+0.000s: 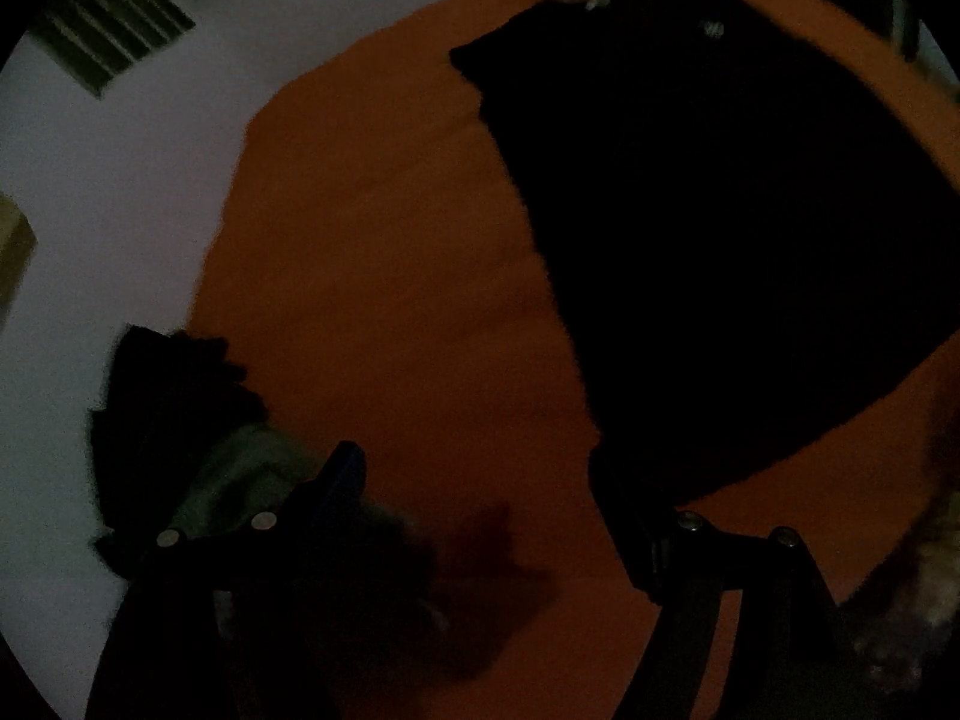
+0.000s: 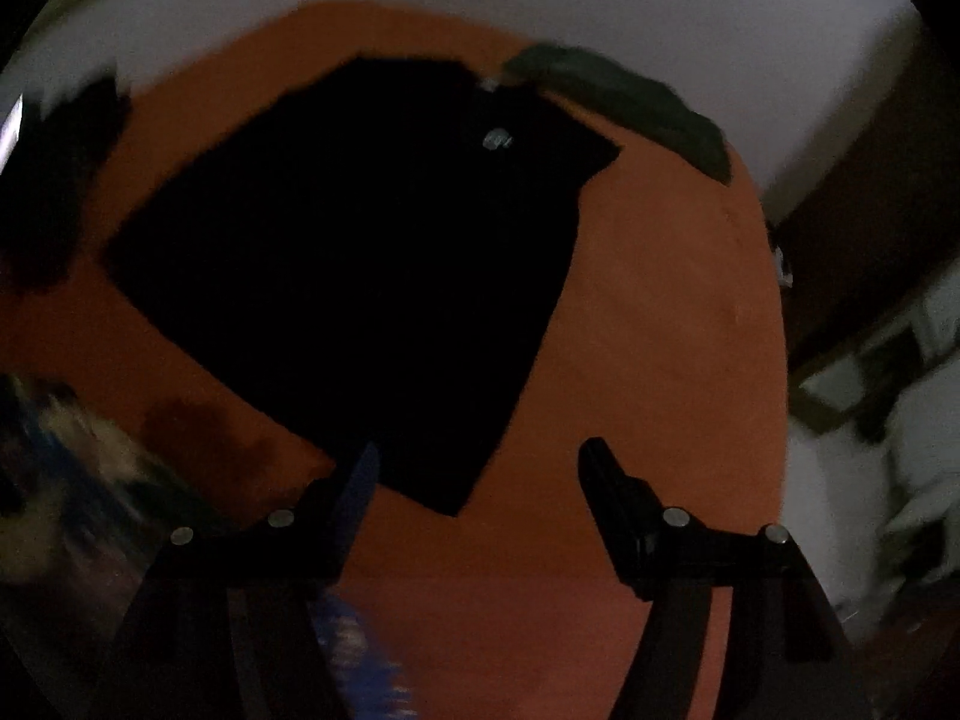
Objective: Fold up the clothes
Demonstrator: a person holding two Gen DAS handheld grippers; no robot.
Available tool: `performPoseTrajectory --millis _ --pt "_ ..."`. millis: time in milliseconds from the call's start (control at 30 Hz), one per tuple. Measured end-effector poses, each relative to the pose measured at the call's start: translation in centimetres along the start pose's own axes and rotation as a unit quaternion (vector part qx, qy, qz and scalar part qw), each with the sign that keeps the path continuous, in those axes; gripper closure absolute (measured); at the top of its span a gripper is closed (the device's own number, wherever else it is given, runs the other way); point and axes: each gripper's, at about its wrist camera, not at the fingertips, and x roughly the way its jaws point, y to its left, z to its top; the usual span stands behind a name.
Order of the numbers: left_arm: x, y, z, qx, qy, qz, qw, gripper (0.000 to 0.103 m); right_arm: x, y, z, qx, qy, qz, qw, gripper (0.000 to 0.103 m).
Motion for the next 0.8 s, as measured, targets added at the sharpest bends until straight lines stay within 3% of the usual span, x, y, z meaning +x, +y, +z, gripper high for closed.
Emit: performPoseTrajectory --millis 100,200,300,367,433,533,633,700,800 --pt "1.6 -1.5 1.4 0.016 0.003 0.044 0.9989 0.025 1.8 1.3 1.0 -0.096 -0.002 -0.063 0.993 0.035" --pt "2.3 -3.6 1.3 0.016 -0.002 0.056 0.9983 0.025 3.6 3.2 1.4 -0.150 -0.058 -0.096 0.982 0.035" --pt "0.0 -6.4 0.5 0.035 -0.008 0.019 0.9992 0.025 5.1 6.0 1.4 -0.172 -0.121 -0.087 0.974 0.035" --pt "-2.2 -8.1 0.0 0.049 -0.026 -0.007 0.9984 0.025 5.8 8.0 1.0 -0.198 -0.158 -0.102 0.962 0.035" --pt "-3.8 -9.9 -0.1 0.060 -0.045 -0.042 0.9963 0.025 5.8 9.3 0.4 -0.201 -0.161 -0.090 0.962 0.035" --pt "-5.4 -12.1 0.3 0.056 -0.050 -0.104 0.9917 0.025 5.6 10.2 -0.5 -0.200 -0.127 -0.024 0.971 0.027" --pt "-4.6 -12.3 1.2 0.013 -0.038 -0.157 0.9868 0.025 6.4 11.8 -1.8 -0.233 -0.114 -0.045 0.965 0.027" --pt "-4.4 -11.3 1.9 -0.032 -0.058 -0.199 0.9777 0.026 6.8 12.6 -2.5 -0.252 -0.115 -0.062 0.959 0.027" --pt "-4.5 -9.7 2.5 -0.093 -0.116 -0.257 0.9548 0.025 7.1 13.1 -2.9 -0.263 -0.128 -0.080 0.953 0.027"
